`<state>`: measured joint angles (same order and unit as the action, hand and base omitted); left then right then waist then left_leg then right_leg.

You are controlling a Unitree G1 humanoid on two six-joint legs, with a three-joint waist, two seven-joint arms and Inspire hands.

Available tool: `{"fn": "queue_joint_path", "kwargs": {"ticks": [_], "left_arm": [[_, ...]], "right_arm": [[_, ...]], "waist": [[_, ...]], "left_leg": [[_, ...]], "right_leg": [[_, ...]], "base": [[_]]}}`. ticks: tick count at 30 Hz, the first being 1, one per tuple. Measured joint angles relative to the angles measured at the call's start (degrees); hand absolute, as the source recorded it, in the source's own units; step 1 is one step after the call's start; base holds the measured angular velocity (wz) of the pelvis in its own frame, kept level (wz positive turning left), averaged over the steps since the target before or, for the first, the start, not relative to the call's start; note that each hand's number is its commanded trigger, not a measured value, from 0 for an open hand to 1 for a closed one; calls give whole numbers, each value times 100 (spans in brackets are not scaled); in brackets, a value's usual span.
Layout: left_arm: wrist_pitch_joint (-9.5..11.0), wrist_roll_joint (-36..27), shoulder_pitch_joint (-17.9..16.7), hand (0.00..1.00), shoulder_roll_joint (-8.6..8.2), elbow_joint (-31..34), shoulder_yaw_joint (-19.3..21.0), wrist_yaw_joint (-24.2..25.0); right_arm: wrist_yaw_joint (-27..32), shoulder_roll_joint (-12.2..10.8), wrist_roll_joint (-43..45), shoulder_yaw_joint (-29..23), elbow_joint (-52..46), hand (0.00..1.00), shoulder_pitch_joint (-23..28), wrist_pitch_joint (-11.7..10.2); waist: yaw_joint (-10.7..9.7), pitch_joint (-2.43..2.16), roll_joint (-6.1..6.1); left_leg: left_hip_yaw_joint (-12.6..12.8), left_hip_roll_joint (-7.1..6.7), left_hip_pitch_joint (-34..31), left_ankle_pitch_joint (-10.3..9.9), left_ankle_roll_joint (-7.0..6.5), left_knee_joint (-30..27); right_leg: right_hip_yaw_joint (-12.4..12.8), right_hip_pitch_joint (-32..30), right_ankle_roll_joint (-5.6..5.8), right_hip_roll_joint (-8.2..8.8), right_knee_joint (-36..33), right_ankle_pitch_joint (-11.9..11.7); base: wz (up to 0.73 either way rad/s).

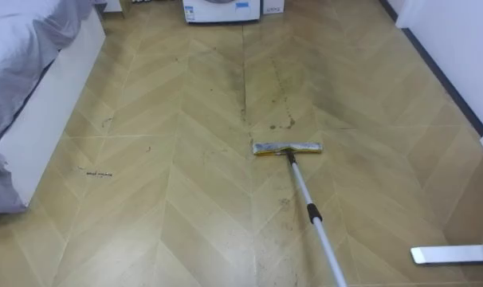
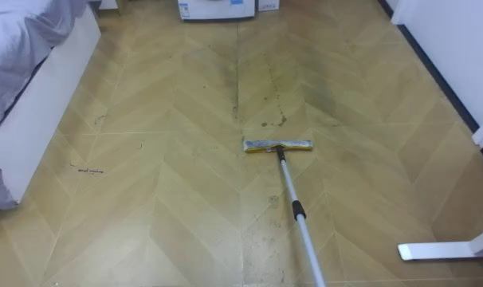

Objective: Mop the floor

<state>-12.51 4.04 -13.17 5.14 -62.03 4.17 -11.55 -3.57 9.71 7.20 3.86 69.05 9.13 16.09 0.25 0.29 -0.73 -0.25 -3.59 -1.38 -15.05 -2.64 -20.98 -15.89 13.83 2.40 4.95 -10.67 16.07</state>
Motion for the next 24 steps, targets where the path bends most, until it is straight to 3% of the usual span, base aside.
{"fn": "queue_joint_path", "kwargs": {"ticks": [24], "left_arm": [[-2, 6, 8, 0, 0, 4, 9, 100]], "right_arm": [[89, -4, 0, -2, 0, 100, -1, 2]], "waist": [[16, 2, 39]], "left_leg": [[6, 3, -9, 0, 0, -35]], "right_leg": [[1, -1, 0, 1, -4, 0]], "base": [[0]]}}
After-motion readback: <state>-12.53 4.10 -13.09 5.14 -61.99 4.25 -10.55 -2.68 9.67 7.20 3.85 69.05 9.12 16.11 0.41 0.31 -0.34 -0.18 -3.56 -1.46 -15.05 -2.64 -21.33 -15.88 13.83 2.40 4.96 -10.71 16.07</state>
